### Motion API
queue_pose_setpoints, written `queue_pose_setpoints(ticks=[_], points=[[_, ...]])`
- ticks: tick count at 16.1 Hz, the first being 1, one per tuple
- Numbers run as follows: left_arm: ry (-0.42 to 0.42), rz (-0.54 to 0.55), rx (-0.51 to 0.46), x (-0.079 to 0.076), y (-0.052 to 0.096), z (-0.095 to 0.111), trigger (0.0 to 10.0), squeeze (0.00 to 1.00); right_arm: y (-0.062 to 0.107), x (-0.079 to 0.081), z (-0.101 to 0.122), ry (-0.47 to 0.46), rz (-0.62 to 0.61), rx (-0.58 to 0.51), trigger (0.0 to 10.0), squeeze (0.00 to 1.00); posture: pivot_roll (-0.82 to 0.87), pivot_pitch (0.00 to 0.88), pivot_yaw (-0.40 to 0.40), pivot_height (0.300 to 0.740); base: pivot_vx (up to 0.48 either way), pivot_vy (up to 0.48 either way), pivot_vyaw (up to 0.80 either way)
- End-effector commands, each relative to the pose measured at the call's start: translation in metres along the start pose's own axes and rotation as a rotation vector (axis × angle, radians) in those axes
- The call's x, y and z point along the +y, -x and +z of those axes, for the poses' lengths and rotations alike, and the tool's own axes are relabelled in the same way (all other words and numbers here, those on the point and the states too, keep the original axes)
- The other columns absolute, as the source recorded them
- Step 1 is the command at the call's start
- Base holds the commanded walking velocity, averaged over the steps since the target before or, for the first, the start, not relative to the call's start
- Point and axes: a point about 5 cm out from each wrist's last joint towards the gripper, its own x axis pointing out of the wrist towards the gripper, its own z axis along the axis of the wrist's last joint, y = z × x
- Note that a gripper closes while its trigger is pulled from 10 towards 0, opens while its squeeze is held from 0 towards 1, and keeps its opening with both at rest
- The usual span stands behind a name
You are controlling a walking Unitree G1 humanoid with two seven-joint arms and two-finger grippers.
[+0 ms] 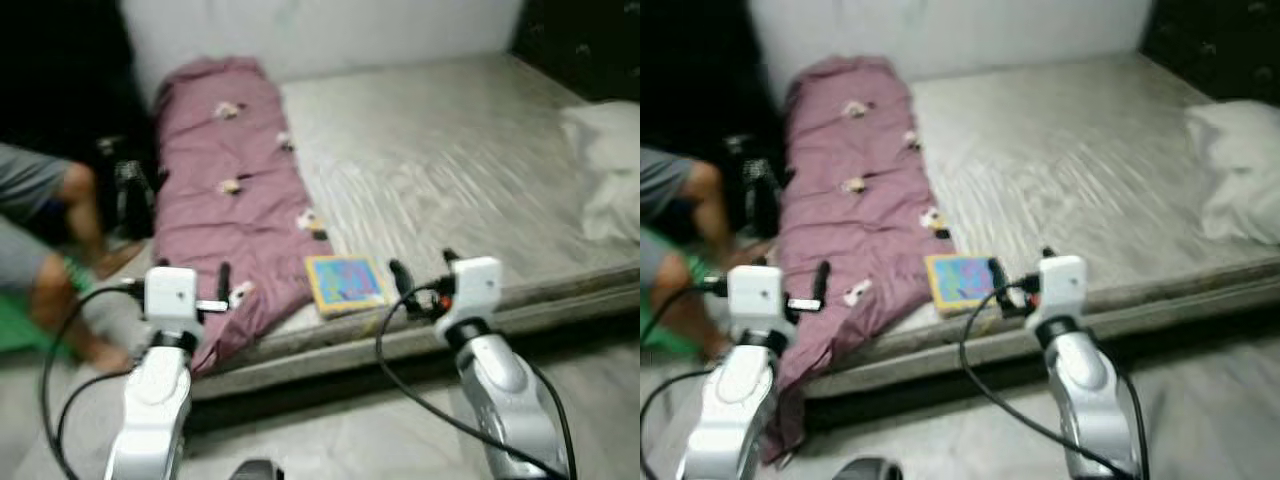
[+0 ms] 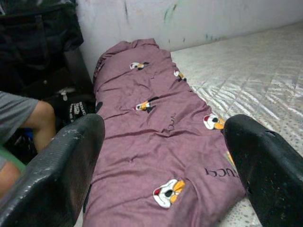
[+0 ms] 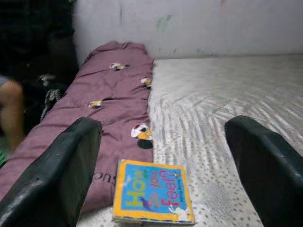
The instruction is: Clean up the room
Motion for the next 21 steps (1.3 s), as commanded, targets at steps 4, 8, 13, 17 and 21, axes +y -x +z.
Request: queue_pose_setpoints(ticks=[4,8,13,17,21], points=[[-0.009,0.007,-0.011,0.0089,-0.0029,0.0023,10.0,0.00,-0.0044,0.0043,0.0028,-0.003,0.021,-0.014,10.0,0.00,-0.02,0.000,0.005,0.740,0.000,0.000,0.15],[0.026,0.004,-0.008,0.0071,-0.0036,0.0017,10.0,0.00,-0.0040,0.0033,0.0025,-0.012,0.016,-0.014,10.0,0.00,-0.03,0.000,0.005,0.740,0.000,0.000,0.00],[0.040,0.000,-0.002,0.0068,-0.0042,0.0016,10.0,0.00,-0.0046,0.0038,0.0024,-0.008,0.021,-0.012,10.0,0.00,-0.03,0.000,0.004,0.740,0.000,0.458,0.00],[0.031,-0.007,-0.010,0.0064,-0.0045,0.0025,10.0,0.00,-0.0049,0.0044,0.0023,-0.007,0.021,-0.013,10.0,0.00,-0.03,0.000,0.006,0.740,0.000,0.066,0.00],[0.028,-0.011,-0.016,0.0051,-0.0054,0.0037,10.0,0.00,-0.0055,0.0050,0.0026,0.005,0.024,-0.015,10.0,0.00,-0.03,0.000,0.007,0.740,0.000,0.000,0.00]])
